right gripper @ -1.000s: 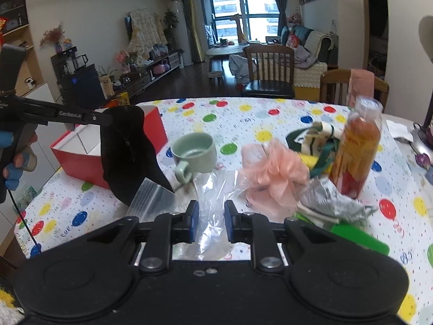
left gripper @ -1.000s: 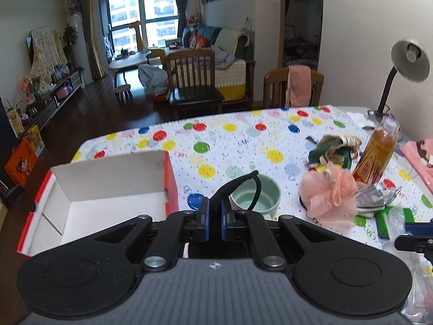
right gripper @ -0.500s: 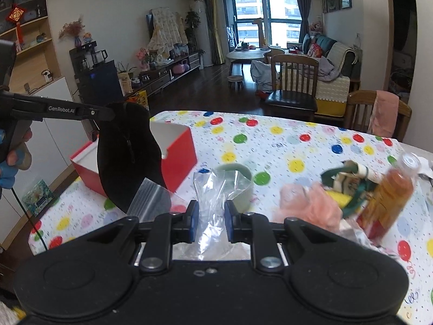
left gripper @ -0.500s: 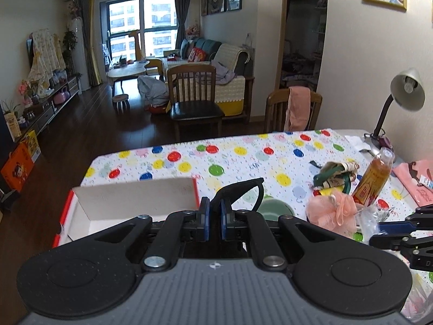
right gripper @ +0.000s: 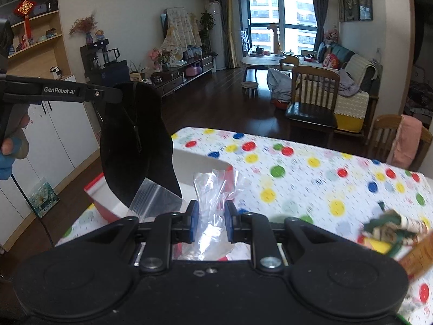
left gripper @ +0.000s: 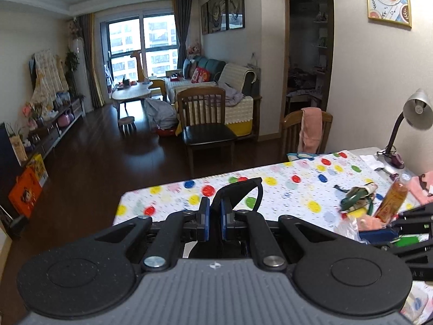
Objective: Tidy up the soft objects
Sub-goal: 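Carry the black mask and plastic bag into the red box with both grippers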
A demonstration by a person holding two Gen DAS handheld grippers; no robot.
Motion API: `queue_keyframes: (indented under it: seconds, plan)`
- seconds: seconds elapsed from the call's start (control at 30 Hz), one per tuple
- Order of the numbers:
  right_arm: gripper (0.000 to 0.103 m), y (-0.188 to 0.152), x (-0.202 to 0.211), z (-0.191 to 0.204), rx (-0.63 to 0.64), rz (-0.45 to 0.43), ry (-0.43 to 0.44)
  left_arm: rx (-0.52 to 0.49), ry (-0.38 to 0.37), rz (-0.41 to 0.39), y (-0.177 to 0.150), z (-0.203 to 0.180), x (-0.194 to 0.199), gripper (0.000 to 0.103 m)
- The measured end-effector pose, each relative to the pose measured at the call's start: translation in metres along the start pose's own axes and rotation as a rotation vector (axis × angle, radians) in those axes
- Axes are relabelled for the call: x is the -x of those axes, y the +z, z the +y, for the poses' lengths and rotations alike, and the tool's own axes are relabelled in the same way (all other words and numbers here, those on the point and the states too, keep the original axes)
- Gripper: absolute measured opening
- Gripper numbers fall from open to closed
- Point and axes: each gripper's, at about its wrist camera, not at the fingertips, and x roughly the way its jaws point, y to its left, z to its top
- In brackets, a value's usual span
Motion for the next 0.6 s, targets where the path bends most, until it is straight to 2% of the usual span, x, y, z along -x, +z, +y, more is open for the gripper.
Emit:
queue_keyframes:
  seconds: [0.27,0.6]
  plan:
    - [0.019,0.038,-0.060,0.030,0.012,0.034,-0.009,-0.036,0.022,0.022,0.004,0.045,-0.020,0.008]
    - [0.019,0.060,-0.147,0.065,0.032,0.103,-0.055,-0.019,0.059,0.101,-0.020,0.097,-0.071,0.008]
